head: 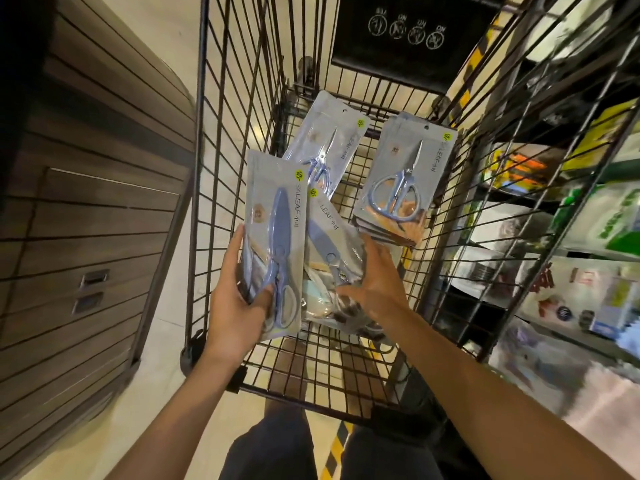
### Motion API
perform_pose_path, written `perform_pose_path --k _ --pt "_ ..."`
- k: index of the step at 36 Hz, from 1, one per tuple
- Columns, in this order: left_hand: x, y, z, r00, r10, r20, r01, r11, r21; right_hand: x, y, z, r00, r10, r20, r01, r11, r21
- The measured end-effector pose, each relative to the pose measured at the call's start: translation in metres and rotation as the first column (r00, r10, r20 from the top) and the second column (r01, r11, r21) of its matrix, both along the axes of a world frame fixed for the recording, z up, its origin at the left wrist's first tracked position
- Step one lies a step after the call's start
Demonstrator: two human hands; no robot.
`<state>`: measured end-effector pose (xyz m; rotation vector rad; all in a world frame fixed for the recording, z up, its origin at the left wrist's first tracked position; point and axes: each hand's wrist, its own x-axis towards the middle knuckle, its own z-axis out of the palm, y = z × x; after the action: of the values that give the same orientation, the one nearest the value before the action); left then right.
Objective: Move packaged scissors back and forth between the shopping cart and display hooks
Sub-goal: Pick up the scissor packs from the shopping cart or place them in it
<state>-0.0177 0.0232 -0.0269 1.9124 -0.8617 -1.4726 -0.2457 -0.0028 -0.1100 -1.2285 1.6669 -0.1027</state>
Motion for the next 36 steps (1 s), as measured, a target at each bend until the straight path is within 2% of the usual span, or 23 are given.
perform_pose_path --k 4,8,13,19,22,27,36 --pt "0.000 0.001 0.001 1.000 -0.025 0.011 0.025 0.999 -0.019 -0.001 -0.001 0.004 0.991 0.037 0.131 -0.048 0.995 0.084" --pt "0.001 0.000 0.012 1.000 -0.029 0.006 0.029 0.999 -0.024 0.001 -0.002 0.014 0.975 -0.020 0.223 -0.006 0.993 0.115" --pt "0.000 -0.009 0.052 0.999 -0.026 -0.048 0.025 0.999 -0.029 0.002 0.004 0.052 0.945 -0.199 0.259 0.174 0.978 0.117" --pt "0.004 -0.034 0.117 0.986 -0.157 -0.052 0.147 0.978 -0.147 0.000 0.008 0.134 0.870 -0.356 0.341 0.380 0.925 -0.003" --pt "0.005 -0.048 0.154 0.974 -0.213 -0.075 0.194 0.960 -0.199 0.000 0.013 0.185 0.840 -0.424 0.339 0.474 0.877 -0.079" --pt "0.012 -0.064 0.205 0.930 -0.367 0.000 0.353 0.896 -0.269 -0.003 0.034 0.260 0.773 -0.511 0.375 0.608 0.765 -0.212" --pt "0.011 -0.058 0.287 0.825 -0.564 0.030 0.522 0.741 -0.423 -0.011 0.108 0.361 0.672 -0.604 0.427 0.740 0.535 -0.408"
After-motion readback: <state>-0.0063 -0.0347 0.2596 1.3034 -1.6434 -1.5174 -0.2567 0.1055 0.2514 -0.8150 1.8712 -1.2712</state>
